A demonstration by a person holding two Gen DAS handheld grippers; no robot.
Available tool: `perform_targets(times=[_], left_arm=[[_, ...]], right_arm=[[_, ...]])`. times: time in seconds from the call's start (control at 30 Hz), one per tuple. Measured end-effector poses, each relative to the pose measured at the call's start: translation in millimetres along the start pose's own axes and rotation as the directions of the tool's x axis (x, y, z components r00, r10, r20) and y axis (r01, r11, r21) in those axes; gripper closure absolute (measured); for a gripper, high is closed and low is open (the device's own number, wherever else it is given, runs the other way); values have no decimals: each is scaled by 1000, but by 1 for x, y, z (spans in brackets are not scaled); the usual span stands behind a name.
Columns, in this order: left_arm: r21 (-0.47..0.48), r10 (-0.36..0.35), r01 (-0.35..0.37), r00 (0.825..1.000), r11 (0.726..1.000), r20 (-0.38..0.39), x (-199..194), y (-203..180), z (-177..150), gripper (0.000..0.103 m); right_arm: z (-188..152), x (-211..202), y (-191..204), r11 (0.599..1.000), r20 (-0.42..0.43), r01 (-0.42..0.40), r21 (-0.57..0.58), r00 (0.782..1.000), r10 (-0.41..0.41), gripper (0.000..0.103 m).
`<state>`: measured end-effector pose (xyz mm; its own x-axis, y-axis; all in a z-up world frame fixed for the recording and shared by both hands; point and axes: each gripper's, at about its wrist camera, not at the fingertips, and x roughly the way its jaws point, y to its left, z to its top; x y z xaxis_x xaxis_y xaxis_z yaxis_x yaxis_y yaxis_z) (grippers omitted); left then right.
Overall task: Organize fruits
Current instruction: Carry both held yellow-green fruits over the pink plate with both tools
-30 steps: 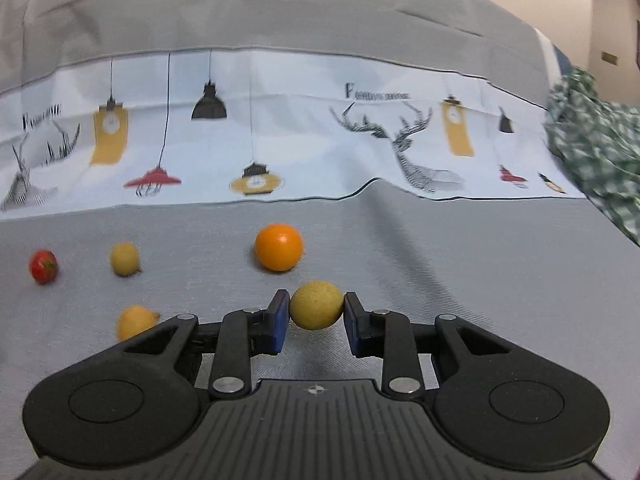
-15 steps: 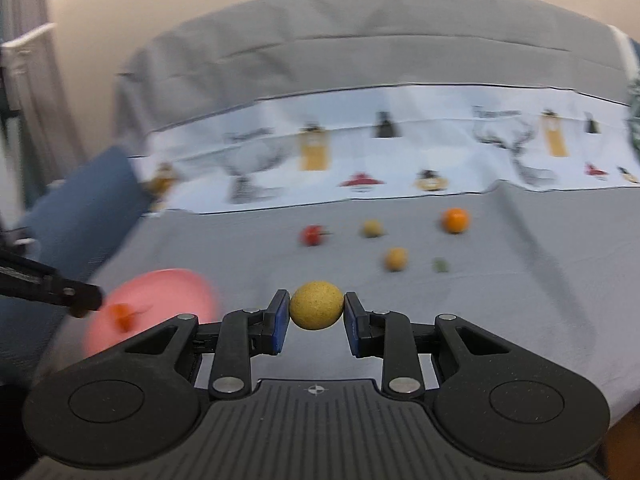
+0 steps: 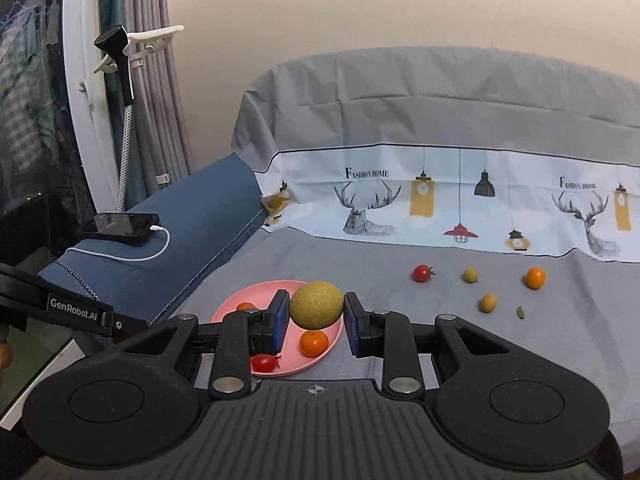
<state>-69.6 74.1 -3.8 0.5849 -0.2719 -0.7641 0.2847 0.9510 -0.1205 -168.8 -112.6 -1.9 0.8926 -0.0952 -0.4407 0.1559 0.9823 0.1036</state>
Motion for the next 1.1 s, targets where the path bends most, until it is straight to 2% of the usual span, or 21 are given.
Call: perform_targets(times=[0.47,1.1], left_arm=[[-14,-29,29,999,999,18,-5,3,-6,75],[-24,-37,37,999,999,0,5,7,-1,75]], right_arm=[[-5,-15,6,1000,6,24,-16,1000,-24,73],[-5,-2,7,999,-31,26,-26,999,-26,73]])
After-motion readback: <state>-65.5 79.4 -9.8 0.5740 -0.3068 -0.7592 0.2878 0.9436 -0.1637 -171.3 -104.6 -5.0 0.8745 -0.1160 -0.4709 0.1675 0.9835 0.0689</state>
